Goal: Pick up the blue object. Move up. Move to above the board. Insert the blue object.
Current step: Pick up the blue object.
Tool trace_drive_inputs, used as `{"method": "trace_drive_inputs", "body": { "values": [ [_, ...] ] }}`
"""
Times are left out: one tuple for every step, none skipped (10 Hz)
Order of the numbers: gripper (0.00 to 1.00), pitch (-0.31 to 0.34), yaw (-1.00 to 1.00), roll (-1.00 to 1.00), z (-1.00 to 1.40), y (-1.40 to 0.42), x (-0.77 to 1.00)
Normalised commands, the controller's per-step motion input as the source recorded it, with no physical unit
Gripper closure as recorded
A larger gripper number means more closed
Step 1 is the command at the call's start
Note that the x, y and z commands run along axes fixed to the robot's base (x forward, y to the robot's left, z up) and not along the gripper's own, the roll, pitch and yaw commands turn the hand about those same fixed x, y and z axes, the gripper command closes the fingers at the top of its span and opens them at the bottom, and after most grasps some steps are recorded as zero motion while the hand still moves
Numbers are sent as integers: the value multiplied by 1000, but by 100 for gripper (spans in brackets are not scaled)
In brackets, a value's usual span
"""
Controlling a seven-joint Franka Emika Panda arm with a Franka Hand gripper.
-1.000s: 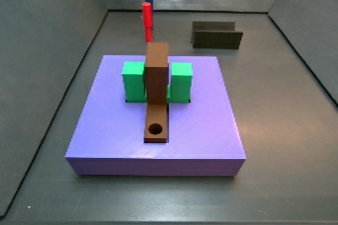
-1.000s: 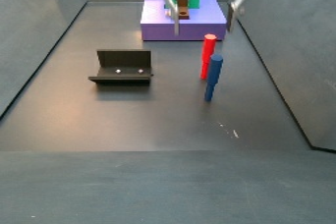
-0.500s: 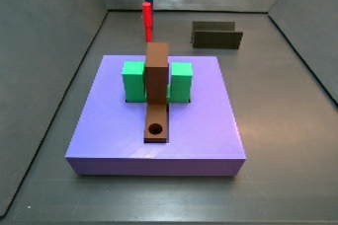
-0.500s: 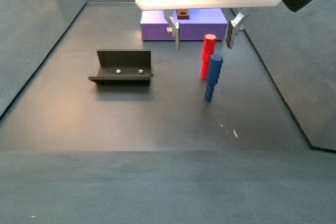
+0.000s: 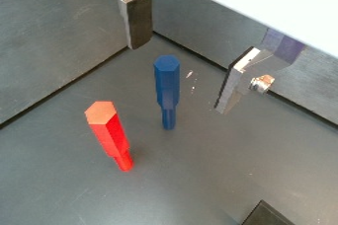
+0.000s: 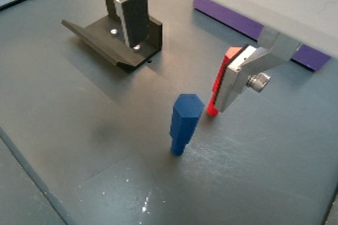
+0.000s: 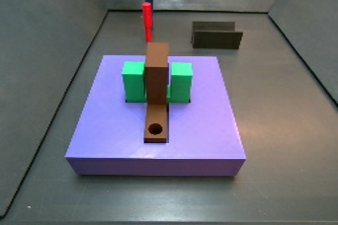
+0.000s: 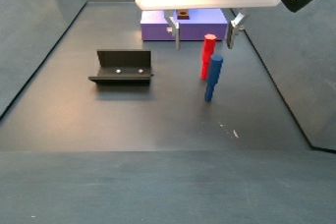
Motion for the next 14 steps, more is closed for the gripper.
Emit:
{"method": "trace_drive_inputs", "body": {
  "values": [
    [0,0,-34,-21,-203,34,0],
    [0,0,-51,-56,-346,94,-23],
    [0,0,-80,-24,-354,151,-129],
    [0,0,-146,-7,-249,200,-249],
    [0,0,-154,0,-234,171,-229],
    [0,0,-94,-19,-189,51,-43],
    [0,0,-91,-19,-200,31,-34],
    [0,0,-91,-7,-203,31,-40],
    [0,0,-97,0,-203,51,-63],
    [0,0,-91,0,-180,66,-46],
    [0,0,-69,4,-146,74,0],
    [0,4,-40,20,-169,103,0],
    [0,14,-3,11,-94,54,0],
    [0,0,0,0,0,0,0]
  ]
}}
